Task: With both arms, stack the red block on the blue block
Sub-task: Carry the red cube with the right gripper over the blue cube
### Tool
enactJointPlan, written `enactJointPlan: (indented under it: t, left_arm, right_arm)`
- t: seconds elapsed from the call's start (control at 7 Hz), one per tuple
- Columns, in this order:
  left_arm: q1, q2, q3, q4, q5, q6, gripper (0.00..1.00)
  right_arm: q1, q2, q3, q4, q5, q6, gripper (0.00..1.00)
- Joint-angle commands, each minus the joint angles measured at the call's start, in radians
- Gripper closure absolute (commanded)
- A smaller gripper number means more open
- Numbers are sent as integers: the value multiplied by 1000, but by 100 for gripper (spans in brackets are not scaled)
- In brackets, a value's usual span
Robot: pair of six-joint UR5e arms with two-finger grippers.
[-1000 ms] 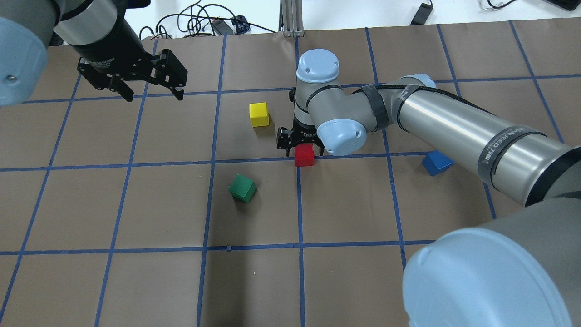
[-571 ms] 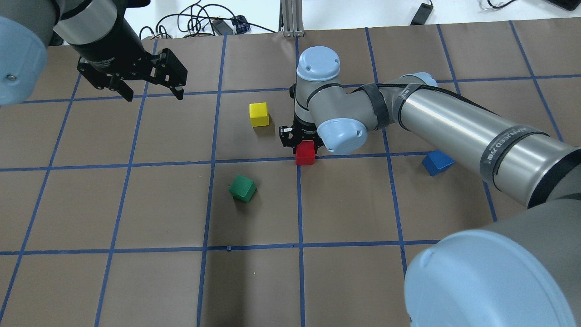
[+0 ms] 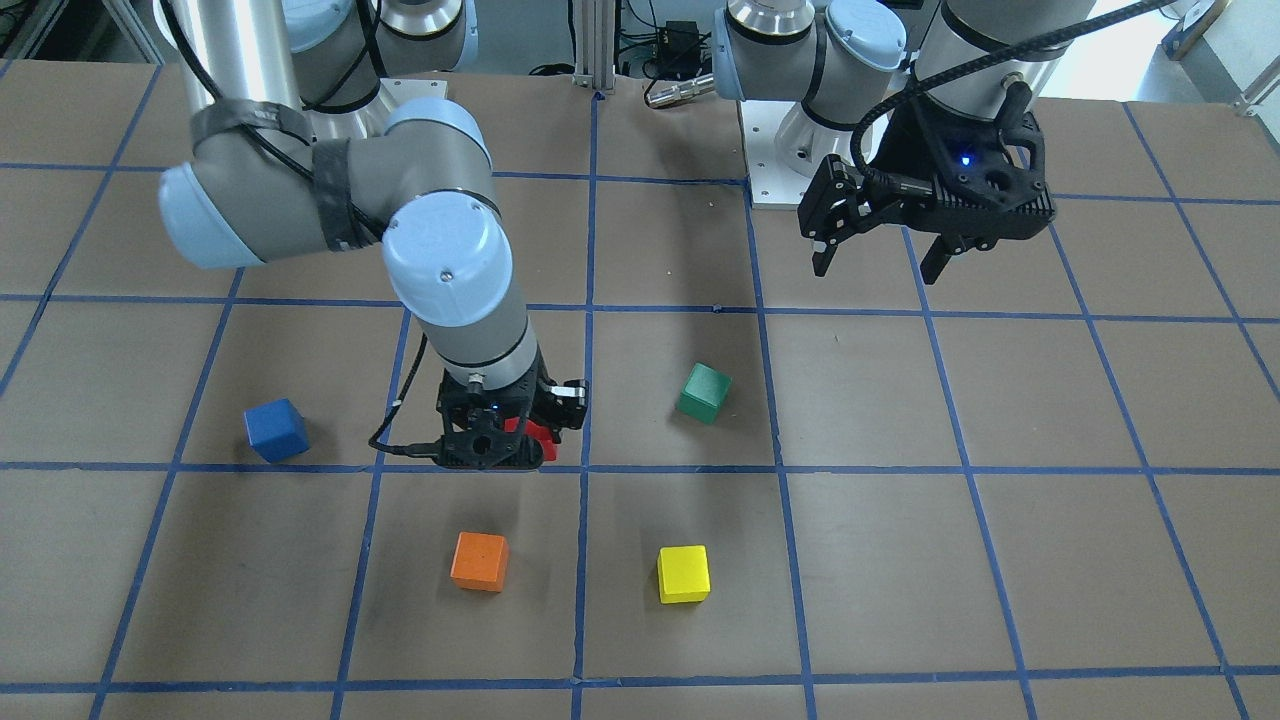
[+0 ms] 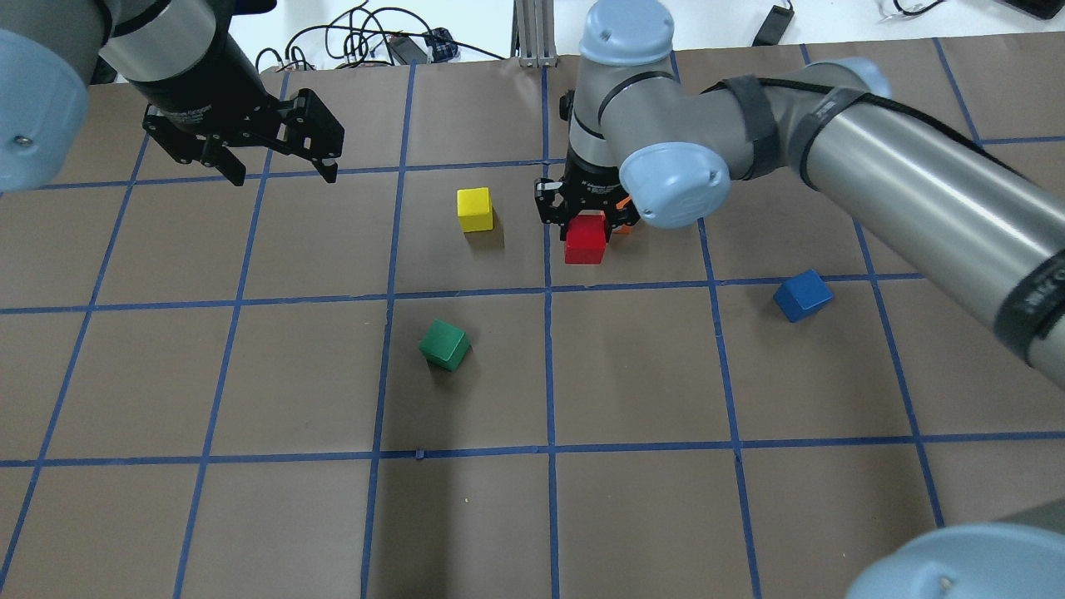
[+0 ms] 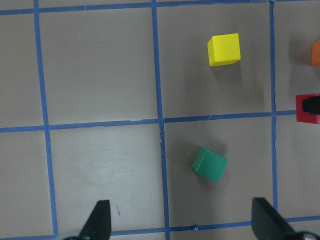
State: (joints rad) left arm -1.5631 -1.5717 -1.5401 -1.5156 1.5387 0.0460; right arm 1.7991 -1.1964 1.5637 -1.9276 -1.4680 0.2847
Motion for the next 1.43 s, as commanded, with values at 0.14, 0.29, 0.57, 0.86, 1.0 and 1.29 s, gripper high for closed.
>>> enactJointPlan:
  t: [0.14,0.29,0.57,0.86,1.0,1.29]
  left_arm:
    - [0,-1,0,0,0,0,0]
    - [0,-1,0,0,0,-2,0]
    - [0,-1,0,0,0,-2,0]
    - [0,-1,0,0,0,-2,0]
    - [0,-1,0,0,0,-2,0]
    - [0,-1,0,0,0,-2,0]
  right_arm:
    - [-203,-123,41,183,-6,-203,100]
    - [-246,-127,89,173,-70,-322,100]
    - [-299,-153,174,133,-101,-430,100]
    - [-374,-154,248,44,-107,-579,100]
    - [-415,-155,280,3,-106,-640,100]
    - [-435,-155,323,-112,-106,-754,100]
